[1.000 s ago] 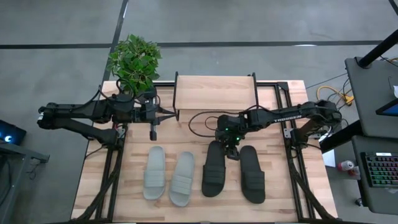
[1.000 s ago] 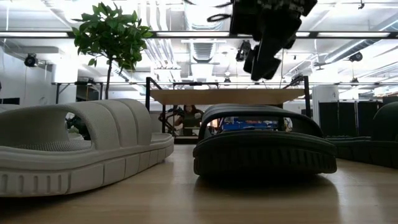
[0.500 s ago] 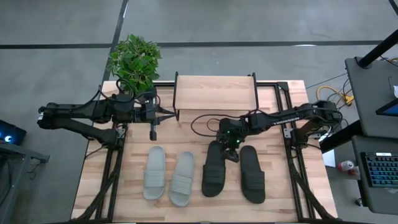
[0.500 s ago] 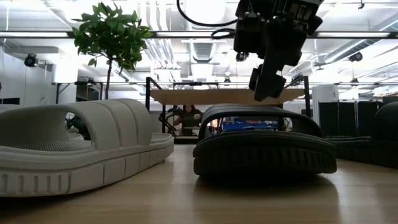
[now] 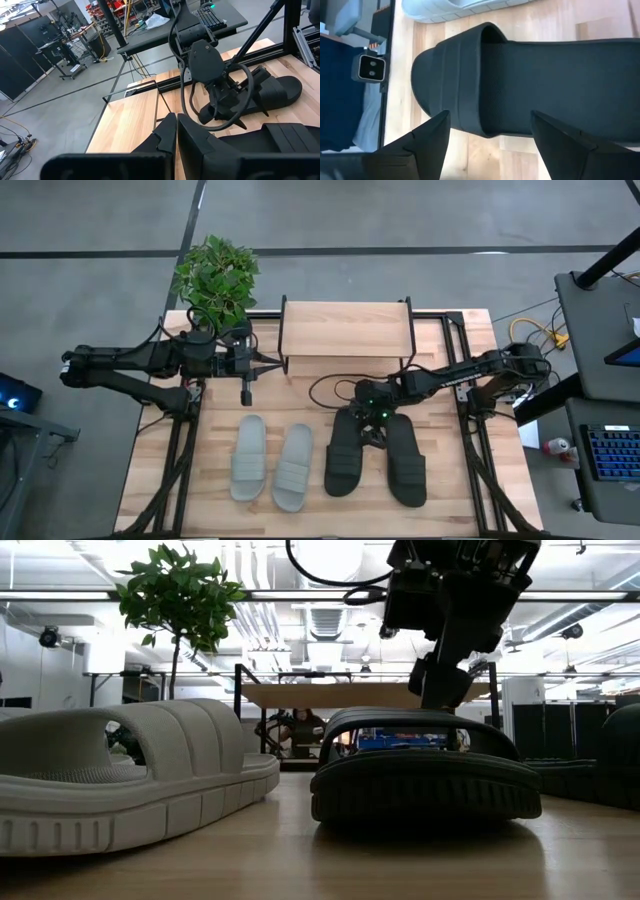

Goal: Pick and place slides into the shelf
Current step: Put the left black slide on the shelf

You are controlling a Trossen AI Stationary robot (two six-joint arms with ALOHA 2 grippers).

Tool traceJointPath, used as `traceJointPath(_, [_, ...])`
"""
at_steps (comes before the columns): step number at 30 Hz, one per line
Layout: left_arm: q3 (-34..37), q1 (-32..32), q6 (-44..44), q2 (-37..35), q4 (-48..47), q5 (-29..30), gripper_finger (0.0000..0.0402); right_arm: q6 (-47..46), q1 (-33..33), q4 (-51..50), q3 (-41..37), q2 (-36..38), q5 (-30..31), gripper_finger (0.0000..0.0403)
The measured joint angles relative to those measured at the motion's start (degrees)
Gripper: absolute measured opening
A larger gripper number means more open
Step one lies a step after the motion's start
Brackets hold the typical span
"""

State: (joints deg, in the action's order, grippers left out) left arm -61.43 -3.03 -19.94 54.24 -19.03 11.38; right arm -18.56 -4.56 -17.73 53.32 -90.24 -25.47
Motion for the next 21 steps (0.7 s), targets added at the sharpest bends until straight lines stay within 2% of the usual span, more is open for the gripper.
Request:
traceJointPath(8, [0.0,0.0,0.0,0.0,0.0,0.0,0.0000,-0.5,-1.2,1.5,-0.3,0.0,0.0,0.0262])
traceJointPath(13, [0.0,0.0,0.0,0.0,0.1,0.0,0.0000,-0.9,-2.1,4.7,-0.3,-3.8,-0.3,0.0264])
traceJointPath(21, [0.0,0.0,0.0,0.0,0.0,0.0,0.0000,-0.7,-2.9,7.6,1.4,-12.6,-7.9,0.0258])
